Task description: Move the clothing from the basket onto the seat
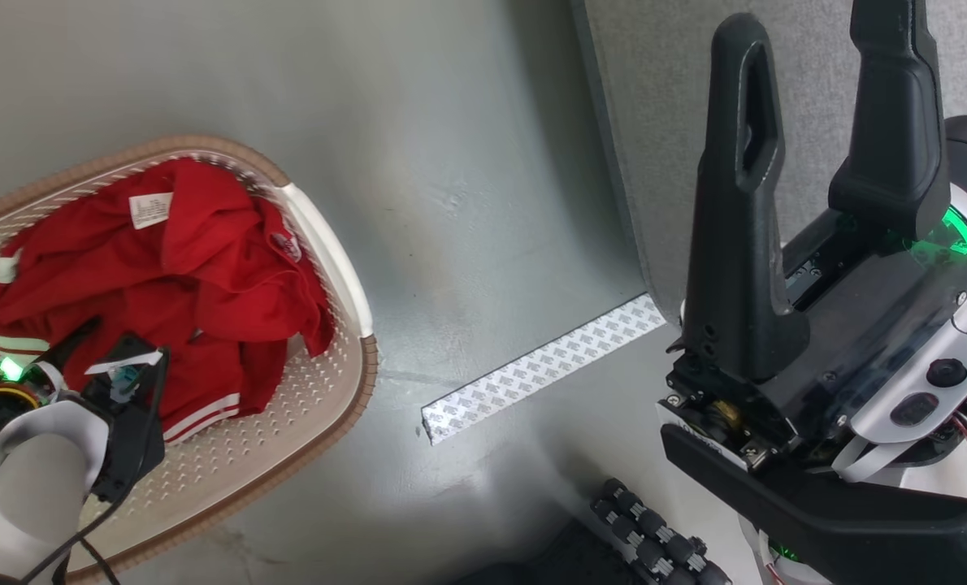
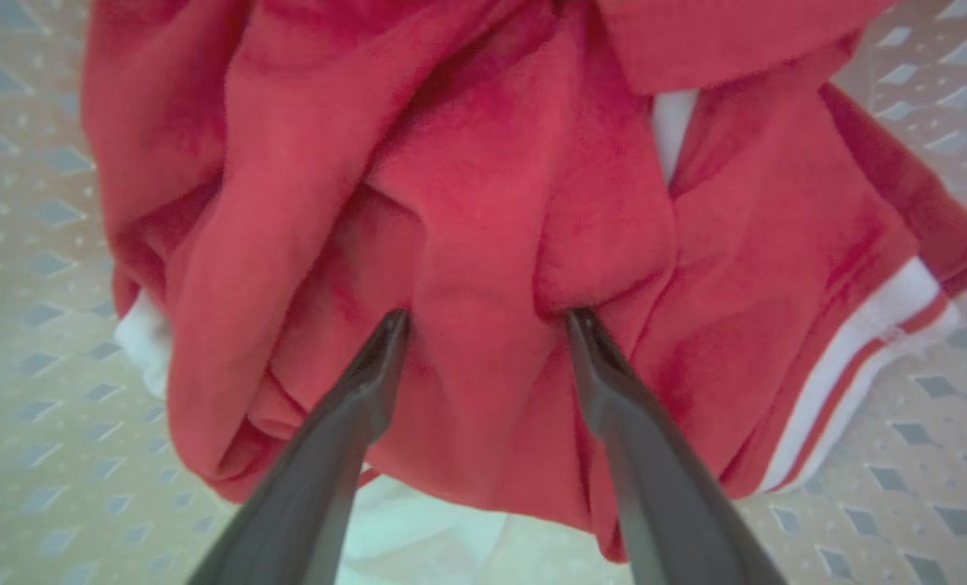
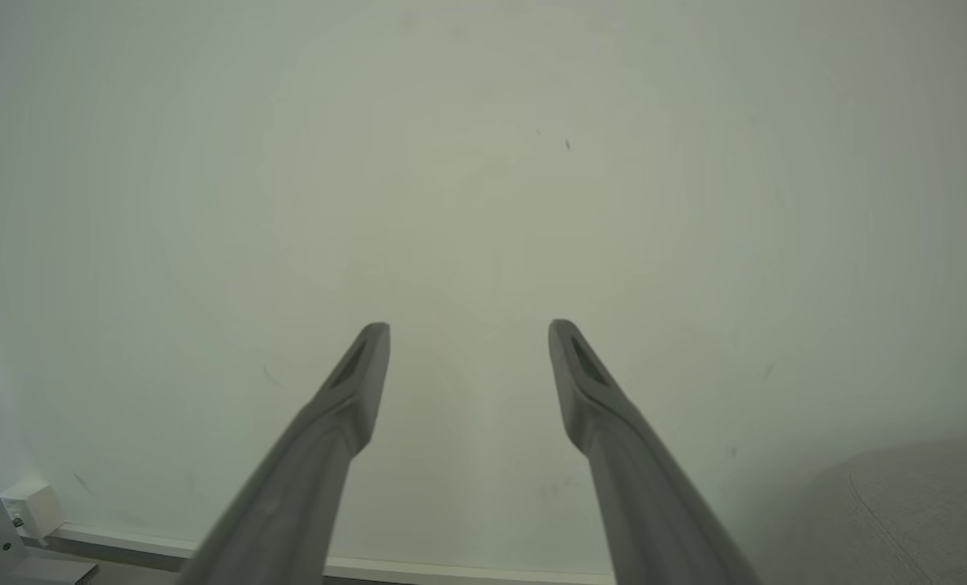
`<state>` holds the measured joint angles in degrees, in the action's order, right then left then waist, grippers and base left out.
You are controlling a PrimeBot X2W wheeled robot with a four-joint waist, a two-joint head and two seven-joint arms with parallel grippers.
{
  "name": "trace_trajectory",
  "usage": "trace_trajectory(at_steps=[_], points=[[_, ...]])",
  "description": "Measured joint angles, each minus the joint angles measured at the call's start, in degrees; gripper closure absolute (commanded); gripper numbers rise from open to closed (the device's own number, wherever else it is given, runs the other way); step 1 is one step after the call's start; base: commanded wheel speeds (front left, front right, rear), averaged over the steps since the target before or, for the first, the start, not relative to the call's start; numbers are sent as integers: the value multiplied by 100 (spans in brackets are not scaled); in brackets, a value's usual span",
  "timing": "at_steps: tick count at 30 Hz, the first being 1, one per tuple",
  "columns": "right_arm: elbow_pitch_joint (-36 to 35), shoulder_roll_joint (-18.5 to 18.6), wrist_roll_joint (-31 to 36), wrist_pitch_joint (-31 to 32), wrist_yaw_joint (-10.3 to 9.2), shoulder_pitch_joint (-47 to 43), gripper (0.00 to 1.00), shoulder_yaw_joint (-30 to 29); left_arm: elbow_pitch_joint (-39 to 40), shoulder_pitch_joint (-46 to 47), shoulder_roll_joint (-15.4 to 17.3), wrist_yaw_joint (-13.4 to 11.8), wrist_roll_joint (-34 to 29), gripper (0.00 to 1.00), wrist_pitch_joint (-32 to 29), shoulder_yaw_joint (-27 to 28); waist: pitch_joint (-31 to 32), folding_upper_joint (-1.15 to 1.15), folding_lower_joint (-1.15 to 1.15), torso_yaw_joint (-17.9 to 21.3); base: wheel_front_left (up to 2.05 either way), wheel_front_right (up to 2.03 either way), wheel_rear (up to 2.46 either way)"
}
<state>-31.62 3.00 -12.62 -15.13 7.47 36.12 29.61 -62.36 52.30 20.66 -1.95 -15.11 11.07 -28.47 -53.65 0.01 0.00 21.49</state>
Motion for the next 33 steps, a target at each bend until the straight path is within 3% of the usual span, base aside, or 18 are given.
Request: trace_trajectory(at_steps=[4, 5, 6, 12, 18, 22, 33], points=[[1, 1, -63, 0, 0, -2, 0, -15, -175, 110, 4, 104, 65, 0, -85, 0, -59, 0, 0, 72, 0, 0, 0], [10, 0, -63, 0, 0, -2, 0, -14, -203, 130, 3, 131, 80, 42, -85, -4, -65, 0, 0, 80, 0, 0, 0], [18, 0, -66, 0, 0, -2, 0, -18, -233, 154, 4, 138, 92, 100, -71, -10, -66, 0, 0, 87, 0, 0, 0], [97, 0, -90, 0, 0, -3, 0, -62, -254, 188, -91, 127, 266, 100, 144, 33, 5, -1, 0, 58, 0, 0, 0], [381, -1, -75, 0, 0, -35, 0, -52, 53, -12, -330, 120, 850, 100, 356, 375, 250, -1, 0, -22, 0, 0, 0], [660, -4, 181, 0, 0, -76, 0, 70, 612, -414, -475, 221, 1366, 100, 370, 698, 472, -1, 0, -124, 0, 0, 0], [1324, -10, 657, 0, 0, -343, 0, 122, 2406, -1646, -478, 127, 2027, 100, 387, 1191, 1269, -1, -1, -473, 0, 0, 0]])
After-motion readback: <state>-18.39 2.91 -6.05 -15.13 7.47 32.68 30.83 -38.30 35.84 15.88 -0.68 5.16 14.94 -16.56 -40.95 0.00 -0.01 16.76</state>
